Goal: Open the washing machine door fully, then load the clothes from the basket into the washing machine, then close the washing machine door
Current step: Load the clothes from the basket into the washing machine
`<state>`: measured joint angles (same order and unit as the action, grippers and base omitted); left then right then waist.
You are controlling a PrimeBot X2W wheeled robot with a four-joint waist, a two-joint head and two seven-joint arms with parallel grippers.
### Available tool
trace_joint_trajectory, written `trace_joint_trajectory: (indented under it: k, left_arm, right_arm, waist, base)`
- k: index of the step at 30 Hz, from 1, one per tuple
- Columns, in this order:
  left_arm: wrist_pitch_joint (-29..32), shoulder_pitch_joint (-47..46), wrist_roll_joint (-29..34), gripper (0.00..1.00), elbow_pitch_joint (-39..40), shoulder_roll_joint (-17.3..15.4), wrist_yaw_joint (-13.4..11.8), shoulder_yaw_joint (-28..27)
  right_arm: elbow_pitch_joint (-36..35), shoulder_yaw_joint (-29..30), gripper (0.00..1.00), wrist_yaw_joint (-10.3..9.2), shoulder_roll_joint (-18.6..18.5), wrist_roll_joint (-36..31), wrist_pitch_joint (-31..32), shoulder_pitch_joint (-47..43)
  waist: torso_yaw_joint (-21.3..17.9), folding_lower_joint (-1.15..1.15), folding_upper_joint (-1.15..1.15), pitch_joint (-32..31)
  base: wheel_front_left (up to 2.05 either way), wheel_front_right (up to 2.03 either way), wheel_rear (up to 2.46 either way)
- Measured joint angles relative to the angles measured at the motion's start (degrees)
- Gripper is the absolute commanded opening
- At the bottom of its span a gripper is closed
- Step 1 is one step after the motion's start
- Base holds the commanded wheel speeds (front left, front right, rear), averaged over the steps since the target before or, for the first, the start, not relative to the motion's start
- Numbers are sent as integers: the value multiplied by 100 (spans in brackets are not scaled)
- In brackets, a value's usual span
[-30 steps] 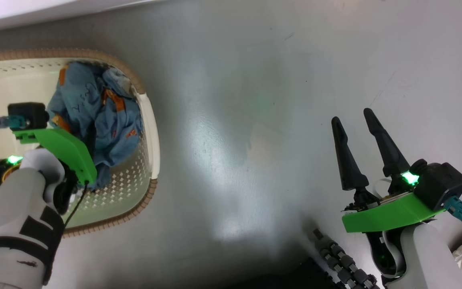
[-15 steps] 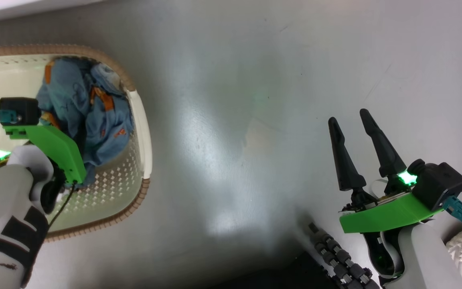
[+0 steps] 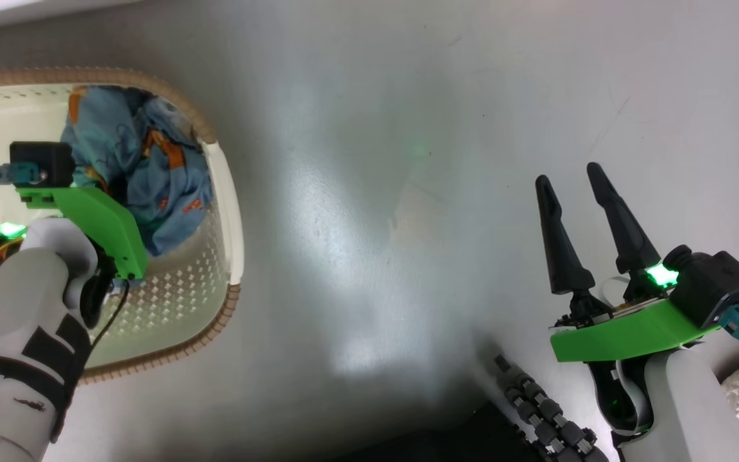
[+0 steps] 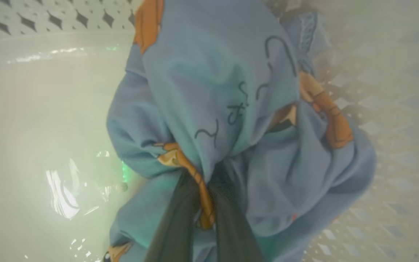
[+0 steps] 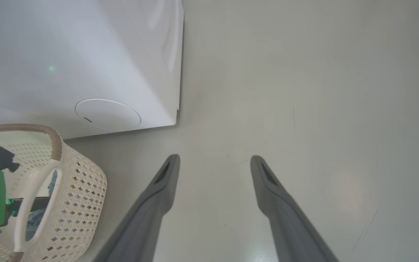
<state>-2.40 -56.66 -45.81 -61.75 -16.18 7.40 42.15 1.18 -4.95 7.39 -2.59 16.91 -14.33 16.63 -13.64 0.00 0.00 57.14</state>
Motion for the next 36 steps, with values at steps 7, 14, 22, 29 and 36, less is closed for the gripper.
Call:
trace_joint_trajectory:
  k: [7, 14, 22, 29, 36]
  left_arm:
    - [-614, 66, -263, 0, 9, 59, 0, 146]
    - [-1068, 469, -503, 0, 67, 157, 0, 250]
    - [-1181, 992, -588, 0, 476, 287, 0, -97]
    - [-1181, 1820, -27, 0, 1243, 361, -7, -991]
    - [-1181, 2660, 617, 0, 1915, 506, -8, -1805]
  right_arm:
    - [4, 141, 100, 0, -1, -93, 0, 23]
    - [59, 230, 100, 0, -2, -233, 0, 26]
    - [244, 289, 100, 0, -7, -347, -38, 16]
    - [355, 443, 100, 0, -13, -466, -40, -122]
    - [450, 508, 100, 0, -18, -572, -38, -402]
  waist:
    - [121, 0, 0, -262]
    - [297, 0, 0, -698]
    - [594, 0, 0, -1384]
    - [836, 0, 0, -2039]
    - [1052, 0, 0, -2728]
  base:
    - [0, 0, 0]
    - [0, 0, 0]
    - [0, 0, 0]
    - [0, 0, 0]
    - [0, 0, 0]
